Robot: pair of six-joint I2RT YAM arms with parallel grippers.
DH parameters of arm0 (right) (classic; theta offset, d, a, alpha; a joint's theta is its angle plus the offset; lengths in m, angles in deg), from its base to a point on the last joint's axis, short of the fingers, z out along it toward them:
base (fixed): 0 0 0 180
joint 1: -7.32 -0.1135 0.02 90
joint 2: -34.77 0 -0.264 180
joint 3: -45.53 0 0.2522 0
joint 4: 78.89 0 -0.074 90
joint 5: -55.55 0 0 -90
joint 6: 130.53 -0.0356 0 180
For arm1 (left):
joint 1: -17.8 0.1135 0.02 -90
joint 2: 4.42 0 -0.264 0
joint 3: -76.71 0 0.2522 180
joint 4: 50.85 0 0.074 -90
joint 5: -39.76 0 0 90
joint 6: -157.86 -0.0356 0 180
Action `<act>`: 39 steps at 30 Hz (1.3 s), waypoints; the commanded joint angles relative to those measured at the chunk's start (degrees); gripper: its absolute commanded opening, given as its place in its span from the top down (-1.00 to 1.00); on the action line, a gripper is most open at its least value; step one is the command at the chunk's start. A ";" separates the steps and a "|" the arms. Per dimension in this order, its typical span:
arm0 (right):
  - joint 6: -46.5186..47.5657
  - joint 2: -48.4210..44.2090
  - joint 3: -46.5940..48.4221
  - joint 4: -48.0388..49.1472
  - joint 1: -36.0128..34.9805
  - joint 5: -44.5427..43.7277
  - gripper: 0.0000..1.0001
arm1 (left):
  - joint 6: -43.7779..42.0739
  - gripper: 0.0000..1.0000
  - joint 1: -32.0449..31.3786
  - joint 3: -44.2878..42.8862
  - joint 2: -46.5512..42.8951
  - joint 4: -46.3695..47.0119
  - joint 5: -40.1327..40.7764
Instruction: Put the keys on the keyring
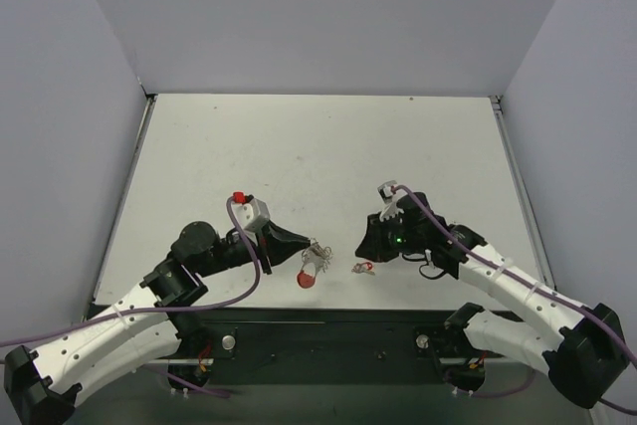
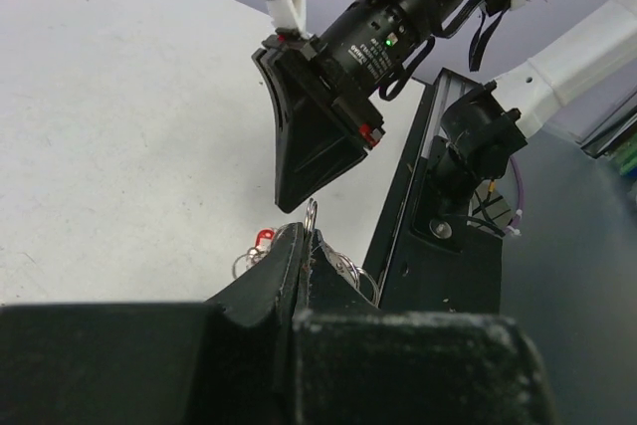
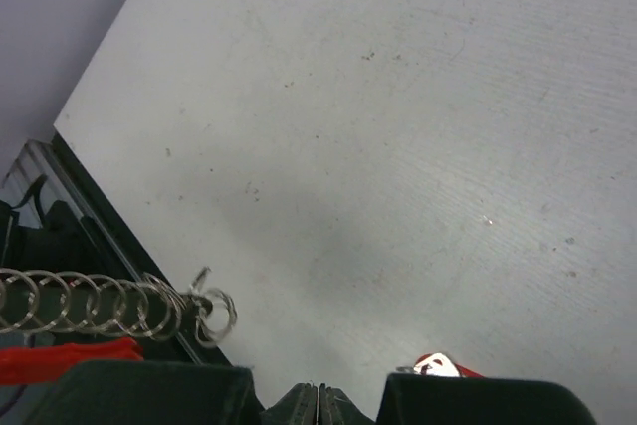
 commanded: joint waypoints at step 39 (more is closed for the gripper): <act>11.82 28.08 6.11 0.79 -10.16 -14.55 -0.01 | -1.11 1.00 0.24 -0.25 -5.20 -2.48 4.75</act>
